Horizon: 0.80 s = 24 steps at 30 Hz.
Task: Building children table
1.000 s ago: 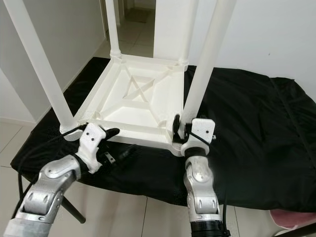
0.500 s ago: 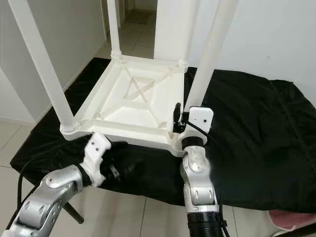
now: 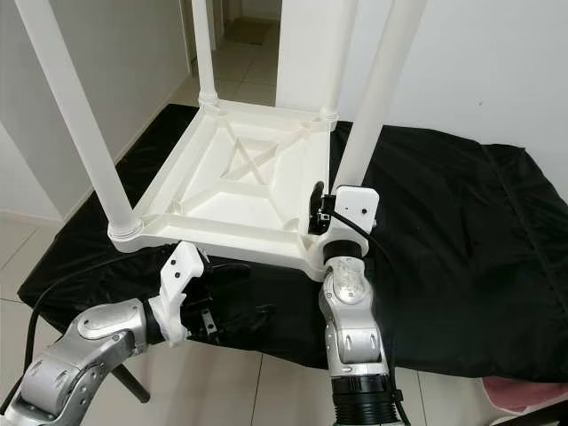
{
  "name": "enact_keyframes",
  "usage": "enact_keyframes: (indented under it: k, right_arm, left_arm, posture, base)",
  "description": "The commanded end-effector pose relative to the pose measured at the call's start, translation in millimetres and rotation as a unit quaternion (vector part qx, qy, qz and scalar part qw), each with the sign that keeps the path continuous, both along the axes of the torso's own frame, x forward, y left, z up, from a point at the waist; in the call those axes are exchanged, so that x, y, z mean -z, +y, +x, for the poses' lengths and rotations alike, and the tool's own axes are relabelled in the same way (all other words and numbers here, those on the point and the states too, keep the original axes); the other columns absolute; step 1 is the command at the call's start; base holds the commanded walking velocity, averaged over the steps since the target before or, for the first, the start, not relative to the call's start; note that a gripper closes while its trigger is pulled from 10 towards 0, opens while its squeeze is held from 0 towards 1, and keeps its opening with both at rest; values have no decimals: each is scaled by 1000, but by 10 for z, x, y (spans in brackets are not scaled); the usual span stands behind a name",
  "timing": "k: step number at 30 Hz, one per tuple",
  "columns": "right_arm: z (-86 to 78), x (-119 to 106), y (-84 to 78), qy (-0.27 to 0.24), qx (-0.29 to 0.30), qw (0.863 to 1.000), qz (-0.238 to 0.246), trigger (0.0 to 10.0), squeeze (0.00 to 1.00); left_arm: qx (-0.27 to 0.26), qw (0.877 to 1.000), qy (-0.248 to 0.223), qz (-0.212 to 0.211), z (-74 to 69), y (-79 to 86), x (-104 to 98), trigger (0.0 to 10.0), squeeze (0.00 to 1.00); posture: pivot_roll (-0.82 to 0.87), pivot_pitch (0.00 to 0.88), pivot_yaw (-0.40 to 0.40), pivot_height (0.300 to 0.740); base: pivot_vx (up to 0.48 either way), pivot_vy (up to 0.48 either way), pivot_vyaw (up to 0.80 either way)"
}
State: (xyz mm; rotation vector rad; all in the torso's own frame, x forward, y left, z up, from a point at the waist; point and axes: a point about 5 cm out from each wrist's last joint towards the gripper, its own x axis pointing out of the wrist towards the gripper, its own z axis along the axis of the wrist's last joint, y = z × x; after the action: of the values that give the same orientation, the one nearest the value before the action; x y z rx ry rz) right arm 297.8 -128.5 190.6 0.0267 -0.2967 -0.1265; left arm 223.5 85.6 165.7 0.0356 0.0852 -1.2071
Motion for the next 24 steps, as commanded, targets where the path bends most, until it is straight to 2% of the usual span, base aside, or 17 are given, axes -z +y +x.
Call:
enact_keyframes:
  k: [1,10,20,24]
  right_arm:
    - [16,-5,6,4,3,1000,1,10000,0]
    - [41,-15,3,12,11,1000,6,10000,0]
    - [48,-150,13,-13,7,1000,15,10000,0]
    - [54,-272,26,-34,4,999,14,10000,0]
  left_arm:
    - [8,1000,-2,1,-18,-11,-28,10000,0]
    - [13,1000,0,3,-41,-16,-73,10000,0]
    - [9,1000,-2,-3,-34,-27,-109,10000,0]
    - [10,1000,1,-1,-38,-31,-113,10000,0]
  posture:
    - [15,0,-44,740]
    - [17,0,-44,740]
    - [16,0,-43,740]
    - [17,0,-44,740]
  base:
    - [0,0,0]
    - [0,0,0]
    - [0,0,0]
    - [0,0,0]
